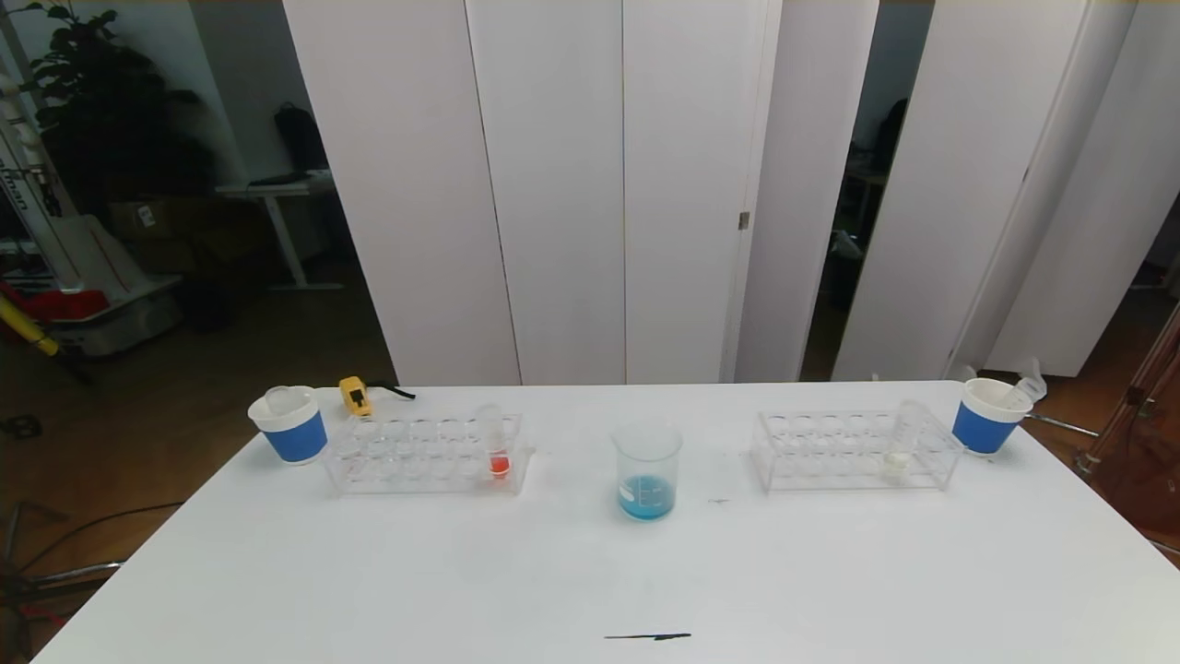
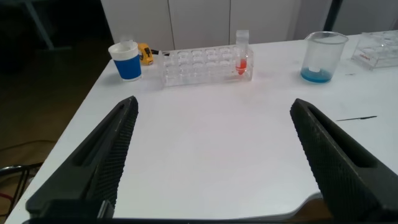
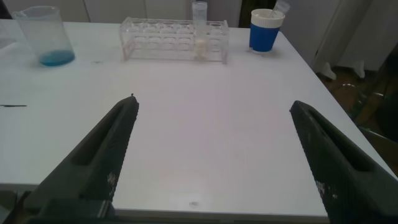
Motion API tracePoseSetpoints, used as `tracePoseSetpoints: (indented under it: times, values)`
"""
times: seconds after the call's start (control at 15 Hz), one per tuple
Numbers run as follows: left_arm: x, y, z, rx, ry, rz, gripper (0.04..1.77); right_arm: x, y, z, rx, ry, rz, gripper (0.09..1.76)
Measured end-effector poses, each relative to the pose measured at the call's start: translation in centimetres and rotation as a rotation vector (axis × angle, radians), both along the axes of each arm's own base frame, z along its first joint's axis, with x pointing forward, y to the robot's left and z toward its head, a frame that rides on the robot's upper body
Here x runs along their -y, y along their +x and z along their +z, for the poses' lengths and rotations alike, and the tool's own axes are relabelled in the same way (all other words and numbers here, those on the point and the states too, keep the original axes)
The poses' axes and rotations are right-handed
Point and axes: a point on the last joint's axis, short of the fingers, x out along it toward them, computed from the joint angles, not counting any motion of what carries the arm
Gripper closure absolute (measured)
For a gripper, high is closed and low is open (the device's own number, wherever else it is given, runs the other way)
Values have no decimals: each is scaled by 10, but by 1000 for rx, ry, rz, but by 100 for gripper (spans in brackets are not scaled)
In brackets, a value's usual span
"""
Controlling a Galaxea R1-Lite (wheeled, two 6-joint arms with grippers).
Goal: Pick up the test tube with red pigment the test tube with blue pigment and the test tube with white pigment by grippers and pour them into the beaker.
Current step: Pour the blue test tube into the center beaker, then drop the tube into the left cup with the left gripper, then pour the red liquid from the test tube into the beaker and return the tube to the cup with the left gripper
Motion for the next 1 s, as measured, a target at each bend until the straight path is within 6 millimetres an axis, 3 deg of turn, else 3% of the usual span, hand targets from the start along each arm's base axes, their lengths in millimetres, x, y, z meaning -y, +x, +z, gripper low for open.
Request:
tracePoseSetpoints:
  times: [0.47, 1.0]
  values:
    - [-1, 16, -44, 2, -14, 59, 6, 0, 0, 0, 0, 0, 1, 10]
    - [-1, 18, -49, -11, -43, 60, 6, 0, 0, 0, 0, 0, 0, 10]
